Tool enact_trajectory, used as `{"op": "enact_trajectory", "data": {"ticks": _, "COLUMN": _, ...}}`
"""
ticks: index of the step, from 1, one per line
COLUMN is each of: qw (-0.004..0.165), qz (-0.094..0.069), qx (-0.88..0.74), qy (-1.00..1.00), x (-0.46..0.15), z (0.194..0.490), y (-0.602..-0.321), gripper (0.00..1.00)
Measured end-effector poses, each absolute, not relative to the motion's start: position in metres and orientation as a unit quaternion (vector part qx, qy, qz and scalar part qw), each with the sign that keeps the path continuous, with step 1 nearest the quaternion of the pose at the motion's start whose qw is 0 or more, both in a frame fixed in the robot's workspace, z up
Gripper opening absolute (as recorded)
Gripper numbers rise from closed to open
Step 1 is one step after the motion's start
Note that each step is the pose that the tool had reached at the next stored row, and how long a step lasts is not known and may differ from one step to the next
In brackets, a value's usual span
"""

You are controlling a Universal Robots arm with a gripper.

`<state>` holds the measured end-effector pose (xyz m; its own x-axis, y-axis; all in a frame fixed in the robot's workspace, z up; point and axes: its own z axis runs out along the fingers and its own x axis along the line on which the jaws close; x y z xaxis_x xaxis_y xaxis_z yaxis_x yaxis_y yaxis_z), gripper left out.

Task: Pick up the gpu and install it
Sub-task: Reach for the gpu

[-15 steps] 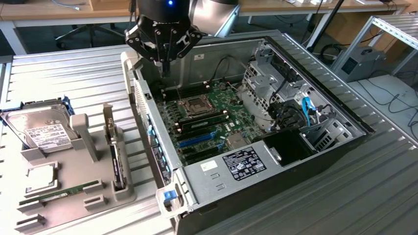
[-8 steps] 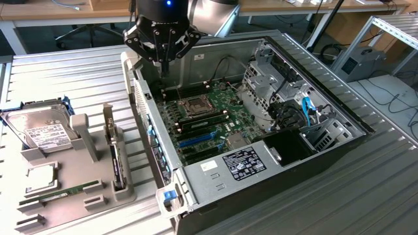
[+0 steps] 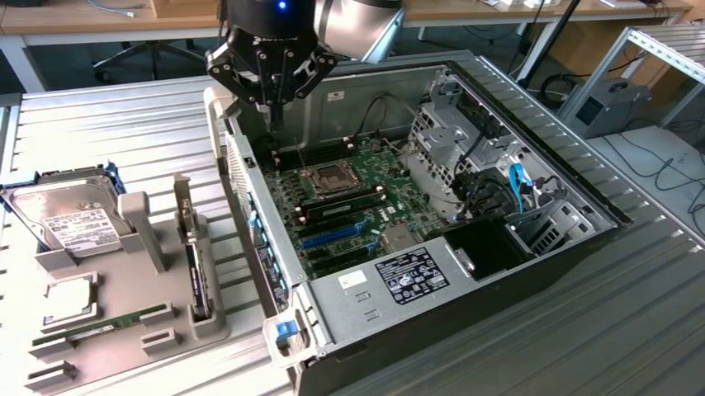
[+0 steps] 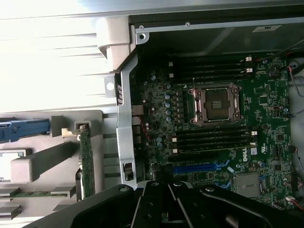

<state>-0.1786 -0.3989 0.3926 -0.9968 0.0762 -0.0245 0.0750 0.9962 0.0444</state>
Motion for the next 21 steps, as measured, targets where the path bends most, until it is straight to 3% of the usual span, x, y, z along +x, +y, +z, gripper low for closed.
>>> {"op": "enact_trajectory", "data": {"ticks": 21, "qw": 0.013, "qz": 0.022, "qx": 0.038, "qy": 0.999, "x": -0.186, "z": 0.3922, "y": -0.3989, "gripper": 0.11}}
